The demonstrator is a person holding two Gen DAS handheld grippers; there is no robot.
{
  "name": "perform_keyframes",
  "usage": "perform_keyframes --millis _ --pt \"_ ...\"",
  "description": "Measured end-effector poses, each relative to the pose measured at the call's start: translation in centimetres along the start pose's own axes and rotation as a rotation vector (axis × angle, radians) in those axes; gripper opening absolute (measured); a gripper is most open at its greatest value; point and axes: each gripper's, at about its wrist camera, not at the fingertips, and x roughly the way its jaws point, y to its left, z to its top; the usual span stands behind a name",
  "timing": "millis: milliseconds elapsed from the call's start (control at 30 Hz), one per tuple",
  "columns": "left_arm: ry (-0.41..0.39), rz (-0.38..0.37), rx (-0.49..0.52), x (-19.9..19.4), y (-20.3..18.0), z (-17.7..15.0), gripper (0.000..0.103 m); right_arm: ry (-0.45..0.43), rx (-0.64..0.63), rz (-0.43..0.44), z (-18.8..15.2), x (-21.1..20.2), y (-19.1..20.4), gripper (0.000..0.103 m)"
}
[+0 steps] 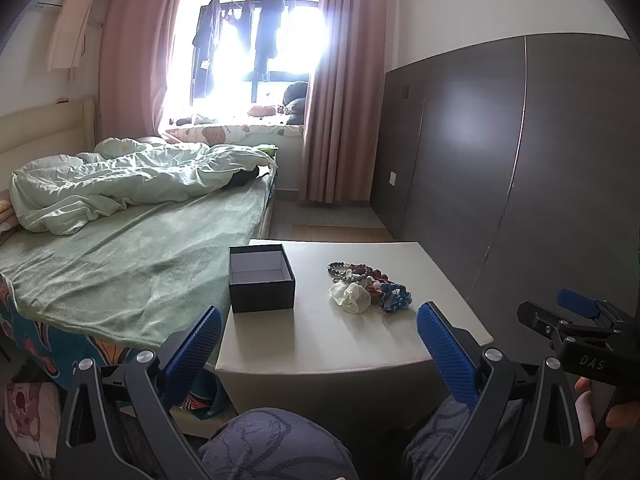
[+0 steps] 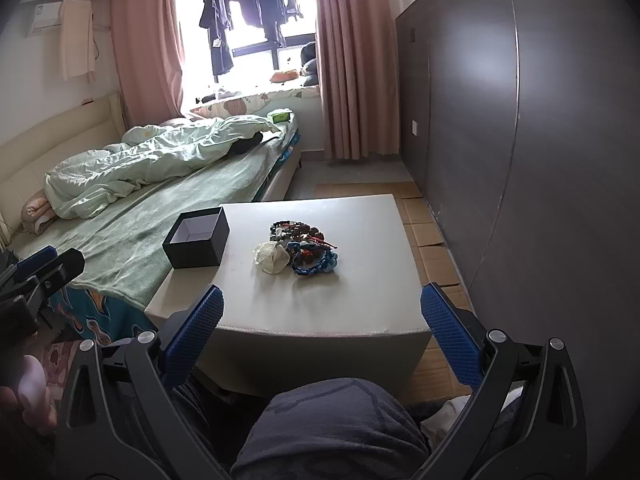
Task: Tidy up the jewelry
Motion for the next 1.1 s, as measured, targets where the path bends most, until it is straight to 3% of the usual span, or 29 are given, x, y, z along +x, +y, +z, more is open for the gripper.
perform_keyframes --millis 1100 --pt "-0.012 -0.015 0.002 -1.2 0.4 0.1 0.095 -0.011 0.004 -0.001 -0.2 -0.6 0.0 0.099"
